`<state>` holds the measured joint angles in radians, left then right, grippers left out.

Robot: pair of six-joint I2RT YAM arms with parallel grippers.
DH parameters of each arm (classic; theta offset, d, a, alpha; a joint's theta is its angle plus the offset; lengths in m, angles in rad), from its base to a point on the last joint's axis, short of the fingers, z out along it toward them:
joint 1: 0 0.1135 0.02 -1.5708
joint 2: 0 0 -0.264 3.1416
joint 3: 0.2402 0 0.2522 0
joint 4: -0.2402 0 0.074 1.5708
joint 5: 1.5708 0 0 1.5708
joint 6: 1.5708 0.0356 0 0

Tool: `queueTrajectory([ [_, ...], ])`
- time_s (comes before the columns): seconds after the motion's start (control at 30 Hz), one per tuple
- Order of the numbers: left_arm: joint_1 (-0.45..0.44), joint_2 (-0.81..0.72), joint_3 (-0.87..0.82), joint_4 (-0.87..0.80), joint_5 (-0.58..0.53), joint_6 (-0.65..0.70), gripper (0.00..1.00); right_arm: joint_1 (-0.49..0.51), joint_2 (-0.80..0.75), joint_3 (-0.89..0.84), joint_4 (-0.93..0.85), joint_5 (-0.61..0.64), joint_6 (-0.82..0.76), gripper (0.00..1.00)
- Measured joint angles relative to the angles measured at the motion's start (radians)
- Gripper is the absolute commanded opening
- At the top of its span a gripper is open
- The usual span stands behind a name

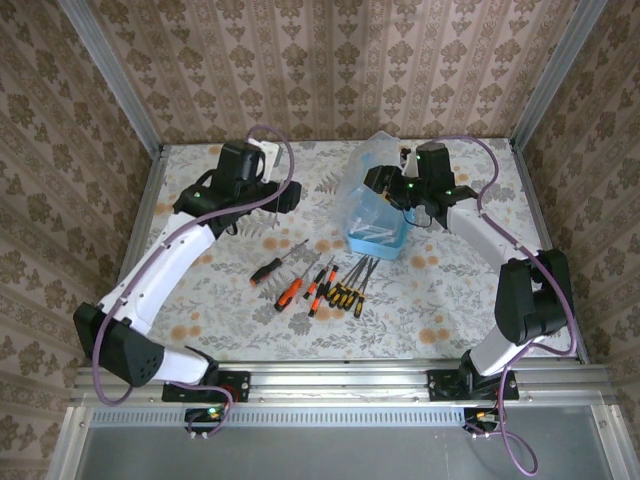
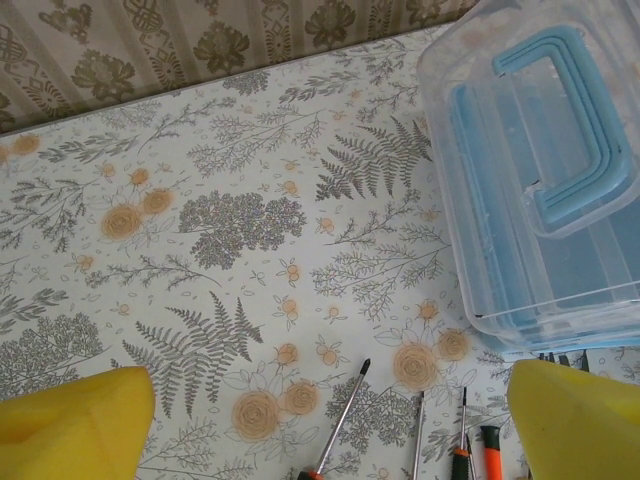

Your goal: Pack the tool kit

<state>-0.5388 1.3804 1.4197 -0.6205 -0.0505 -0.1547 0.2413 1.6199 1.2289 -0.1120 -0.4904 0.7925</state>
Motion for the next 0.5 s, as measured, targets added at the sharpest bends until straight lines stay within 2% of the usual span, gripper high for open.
queueTrajectory([
  [0.1, 0.005, -0.007, -0.016, 0.009, 0.014, -0.006, 0.92, 0.007, 0.003, 0.008, -0.006, 0.016, -0.005, 0.58],
  [0.17, 0.003, -0.002, -0.026, 0.015, 0.036, -0.012, 0.96, 0.008, 0.003, 0.010, -0.006, 0.017, -0.005, 0.58],
  [0.2, -0.004, 0.005, -0.026, 0.017, 0.045, -0.016, 1.00, 0.008, 0.003, 0.011, -0.010, 0.017, -0.005, 0.58],
  [0.27, -0.038, 0.022, -0.026, 0.028, 0.046, -0.019, 1.00, 0.009, 0.003, 0.013, -0.012, 0.017, -0.005, 0.58],
  [0.5, -0.376, 0.115, -0.026, 0.160, -0.085, 0.063, 1.00, 0.012, 0.006, 0.018, -0.013, 0.017, -0.005, 0.59],
])
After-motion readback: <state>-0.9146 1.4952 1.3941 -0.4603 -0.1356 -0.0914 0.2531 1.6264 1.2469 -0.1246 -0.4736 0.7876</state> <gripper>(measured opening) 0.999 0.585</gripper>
